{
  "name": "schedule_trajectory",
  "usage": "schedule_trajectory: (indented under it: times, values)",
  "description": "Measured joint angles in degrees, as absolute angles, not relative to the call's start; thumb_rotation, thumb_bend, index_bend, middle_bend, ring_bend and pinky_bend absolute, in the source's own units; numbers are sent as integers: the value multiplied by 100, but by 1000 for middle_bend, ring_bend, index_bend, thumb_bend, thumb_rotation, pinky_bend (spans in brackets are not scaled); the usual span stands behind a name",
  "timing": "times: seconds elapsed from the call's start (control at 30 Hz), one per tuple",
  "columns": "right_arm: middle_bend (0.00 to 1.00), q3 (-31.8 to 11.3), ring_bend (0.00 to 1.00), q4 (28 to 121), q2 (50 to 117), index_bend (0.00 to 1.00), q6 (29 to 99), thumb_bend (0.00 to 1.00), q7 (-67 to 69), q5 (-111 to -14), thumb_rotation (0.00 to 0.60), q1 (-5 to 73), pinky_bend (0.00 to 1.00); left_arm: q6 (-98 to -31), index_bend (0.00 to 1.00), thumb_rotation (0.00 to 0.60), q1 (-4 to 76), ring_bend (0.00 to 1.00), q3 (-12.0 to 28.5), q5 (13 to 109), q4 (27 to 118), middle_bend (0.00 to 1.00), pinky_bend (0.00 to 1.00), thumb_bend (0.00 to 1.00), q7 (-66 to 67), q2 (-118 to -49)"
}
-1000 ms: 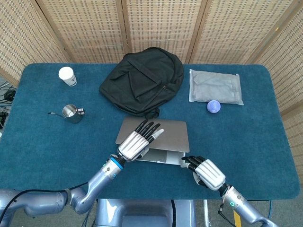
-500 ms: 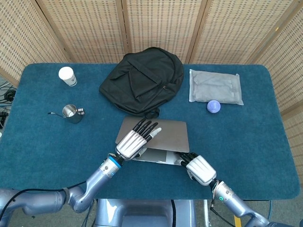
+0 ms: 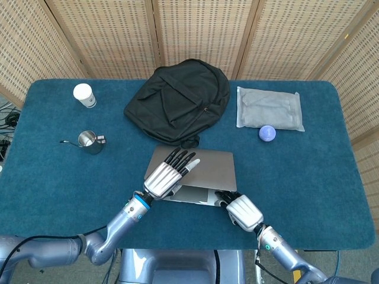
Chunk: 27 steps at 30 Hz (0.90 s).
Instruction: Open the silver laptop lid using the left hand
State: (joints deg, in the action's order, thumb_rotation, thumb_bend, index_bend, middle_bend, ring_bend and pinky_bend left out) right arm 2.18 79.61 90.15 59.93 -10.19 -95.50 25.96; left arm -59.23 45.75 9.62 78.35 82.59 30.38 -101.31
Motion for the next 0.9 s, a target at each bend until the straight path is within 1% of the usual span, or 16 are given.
schedule_trajectory:
  times: [0.63,0.9]
  values:
    - [148,318,177,8145,8932,280,5889,1000,-1158,-9355,600,2706,339,-5951,0,600,4548,0,1042,7614,7898,0,0,489,2773,-9918]
    - [148,342,177,8143,8953,279,5939,1000,-1177,-9351,600,2725,339,-5993,0,600,4598,0,1173,7605,7836,0,0,488,2609,-9782]
